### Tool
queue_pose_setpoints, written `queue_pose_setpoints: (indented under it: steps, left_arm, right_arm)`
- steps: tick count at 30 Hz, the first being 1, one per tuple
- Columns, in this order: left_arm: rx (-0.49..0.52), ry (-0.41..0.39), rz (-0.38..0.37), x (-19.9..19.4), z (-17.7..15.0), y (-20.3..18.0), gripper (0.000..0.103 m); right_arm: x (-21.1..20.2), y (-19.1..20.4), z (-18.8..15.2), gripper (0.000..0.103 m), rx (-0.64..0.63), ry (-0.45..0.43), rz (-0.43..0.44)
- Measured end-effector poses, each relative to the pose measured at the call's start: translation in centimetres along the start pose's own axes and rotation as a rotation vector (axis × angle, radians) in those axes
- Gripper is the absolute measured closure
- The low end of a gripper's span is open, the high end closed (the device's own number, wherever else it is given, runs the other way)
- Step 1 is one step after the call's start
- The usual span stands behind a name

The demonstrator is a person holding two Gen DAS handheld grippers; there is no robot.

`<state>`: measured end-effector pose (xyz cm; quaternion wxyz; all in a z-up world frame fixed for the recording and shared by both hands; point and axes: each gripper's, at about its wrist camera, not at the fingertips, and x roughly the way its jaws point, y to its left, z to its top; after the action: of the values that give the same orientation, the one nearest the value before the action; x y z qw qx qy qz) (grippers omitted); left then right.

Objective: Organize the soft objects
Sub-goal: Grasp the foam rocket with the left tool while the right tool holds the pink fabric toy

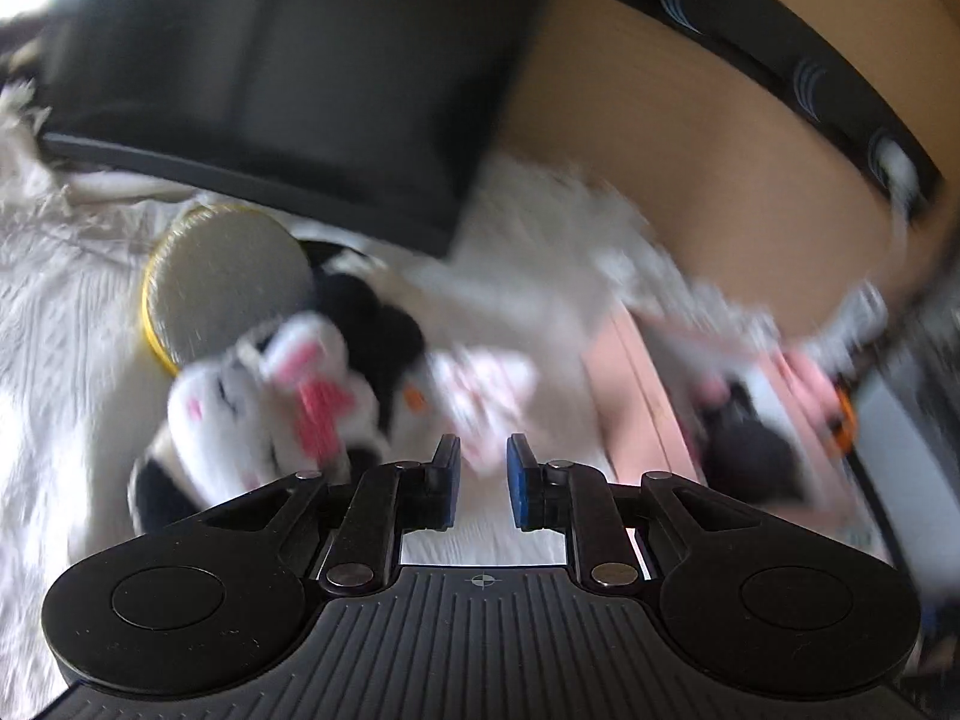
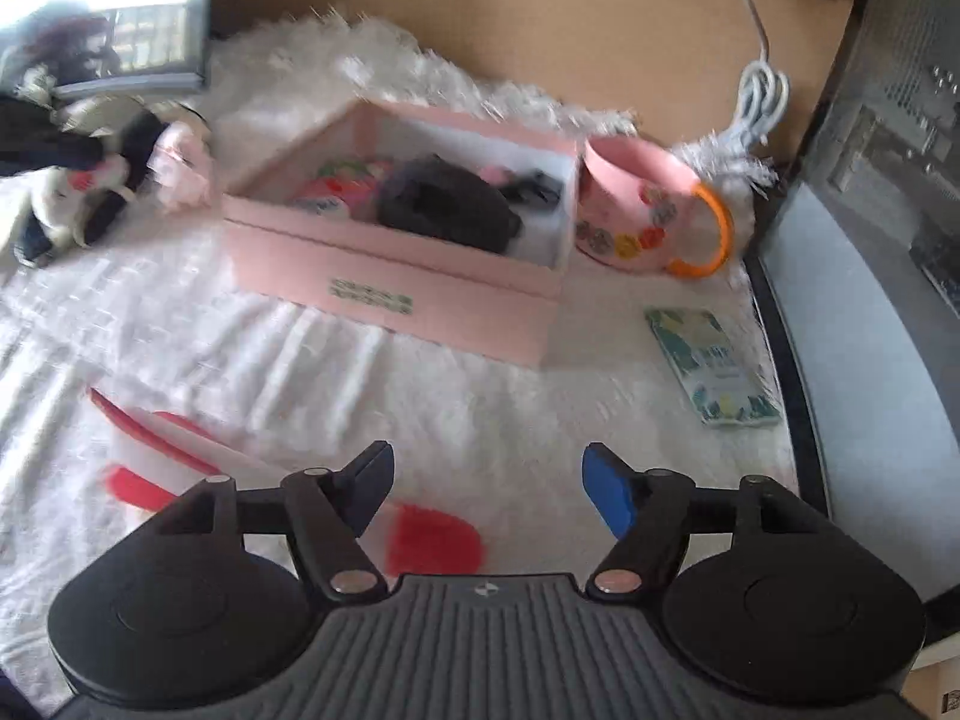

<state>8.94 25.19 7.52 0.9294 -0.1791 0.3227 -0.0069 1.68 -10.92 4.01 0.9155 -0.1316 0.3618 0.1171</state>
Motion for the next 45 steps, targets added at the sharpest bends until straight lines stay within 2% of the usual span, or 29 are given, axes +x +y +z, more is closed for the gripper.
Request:
queue_pose_setpoints:
  steps: [2, 4, 8, 13, 16, 18, 20, 21, 23, 26, 29, 32, 35, 37, 41, 43, 45]
  left_arm:
    - [-0.011, -0.017, 0.038, 0.3, 1.1, 0.2, 0.084]
    - [0.024, -0.011, 0.076, 0.1, 0.8, 0.0, 0.084]
    - [0.062, 0.075, 0.113, -0.7, -1.8, 0.3, 0.084]
    - [0.089, 0.129, 0.148, -3.2, -5.0, 0.8, 0.084]
    - [0.080, 0.138, 0.140, -4.6, -5.7, 1.3, 0.084]
    - [0.077, 0.139, 0.137, -5.6, -6.0, 1.5, 0.084]
    - [0.075, 0.141, 0.127, -6.3, -6.2, 1.5, 0.084]
    - [0.077, 0.142, 0.120, -6.5, -6.2, 1.6, 0.084]
    - [0.093, 0.138, 0.088, -6.7, -6.3, 1.3, 0.084]
    - [0.162, 0.137, -0.024, -6.8, -7.0, 0.3, 0.084]
    - [0.283, 0.168, -0.177, -6.6, -8.4, -1.8, 0.084]
    - [0.467, 0.192, -0.326, -6.4, -9.2, -5.7, 0.084]
    - [0.719, 0.228, -0.449, -5.5, -9.9, -11.0, 0.081]
    - [0.849, 0.248, -0.488, -4.4, -10.5, -14.6, 0.079]
    - [1.026, 0.340, -0.581, -2.3, -12.5, -19.4, 0.076]
    - [1.109, 0.387, -0.568, -1.0, -13.9, -20.7, 0.076]
    - [1.185, 0.368, -0.543, -0.4, -14.7, -21.5, 0.069]
  right_arm:
    - [-1.2, 1.2, 0.6, 0.027, -0.035, -0.047, 0.047]
    - [-2.1, 2.8, 2.1, 0.020, -0.088, -0.102, 0.100]
    - [-1.1, 7.5, 7.5, 0.019, -0.193, -0.158, 0.216]
    - [5.4, 14.3, 14.9, 0.019, -0.277, -0.104, 0.327]
    - [10.9, 18.1, 18.4, 0.020, -0.282, -0.034, 0.317]
    - [13.9, 20.0, 19.8, 0.032, -0.291, 0.002, 0.295]
    - [15.8, 21.0, 20.8, 0.089, -0.290, 0.065, 0.298]
    - [16.0, 21.0, 21.0, 0.091, -0.277, 0.088, 0.318]
    - [13.6, 19.8, 21.2, 0.092, -0.254, 0.045, 0.374]
    - [8.4, 16.2, 20.0, 0.092, -0.231, -0.031, 0.394]
    - [3.3, 10.4, 17.4, 0.092, -0.160, -0.058, 0.378]
    - [-0.6, 5.0, 13.4, 0.092, -0.111, -0.093, 0.233]
    - [-2.9, 1.0, 8.7, 0.092, -0.069, -0.102, 0.084]
    - [-3.8, -1.3, 5.5, 0.092, -0.005, -0.067, -0.010]
    - [-5.3, -3.6, -0.3, 0.092, 0.118, 0.011, -0.076]
    - [-5.6, -4.0, -2.4, 0.092, 0.157, 0.038, -0.111]
    - [-6.1, -4.2, -3.8, 0.092, 0.198, 0.054, -0.113]
